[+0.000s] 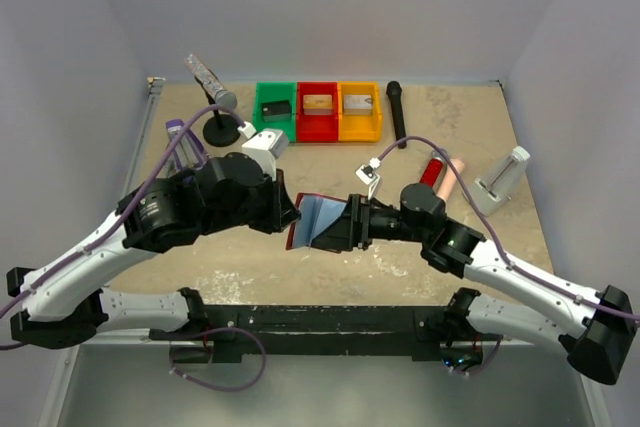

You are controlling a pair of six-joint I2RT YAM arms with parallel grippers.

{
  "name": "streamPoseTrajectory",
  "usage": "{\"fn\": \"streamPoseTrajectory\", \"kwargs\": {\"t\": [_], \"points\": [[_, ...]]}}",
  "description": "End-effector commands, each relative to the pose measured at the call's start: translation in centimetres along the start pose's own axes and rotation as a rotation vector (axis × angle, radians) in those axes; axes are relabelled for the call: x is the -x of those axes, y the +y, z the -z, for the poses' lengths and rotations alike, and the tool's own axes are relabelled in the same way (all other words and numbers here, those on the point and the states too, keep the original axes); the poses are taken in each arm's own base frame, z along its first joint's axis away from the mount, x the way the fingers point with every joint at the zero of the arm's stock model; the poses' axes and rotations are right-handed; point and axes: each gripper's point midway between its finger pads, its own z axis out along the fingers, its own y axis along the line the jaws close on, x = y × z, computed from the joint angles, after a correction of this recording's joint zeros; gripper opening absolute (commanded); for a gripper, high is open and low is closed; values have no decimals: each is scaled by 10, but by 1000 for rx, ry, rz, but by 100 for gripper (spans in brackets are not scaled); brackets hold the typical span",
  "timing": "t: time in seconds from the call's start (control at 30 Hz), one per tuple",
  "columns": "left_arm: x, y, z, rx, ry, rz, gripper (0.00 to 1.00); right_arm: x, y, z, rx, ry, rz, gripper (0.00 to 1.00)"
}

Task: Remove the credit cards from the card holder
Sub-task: Place the card holder at the center of the board.

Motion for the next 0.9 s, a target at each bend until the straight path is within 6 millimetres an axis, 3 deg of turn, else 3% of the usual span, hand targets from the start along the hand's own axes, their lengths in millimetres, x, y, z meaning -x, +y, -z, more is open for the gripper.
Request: {"fn": "streamPoseTrajectory", "kwargs": {"t": [0.0,0.57,0.87], "points": [[6,11,9,85,4,-41,0,21,13,-2,91,-104,3,73],[-2,11,10,22,-24,-15,0,29,20,15,125,-195,54,83],[-5,2,11,-53,-37,11,0,25,21,14,115,-157,59,75]]}}
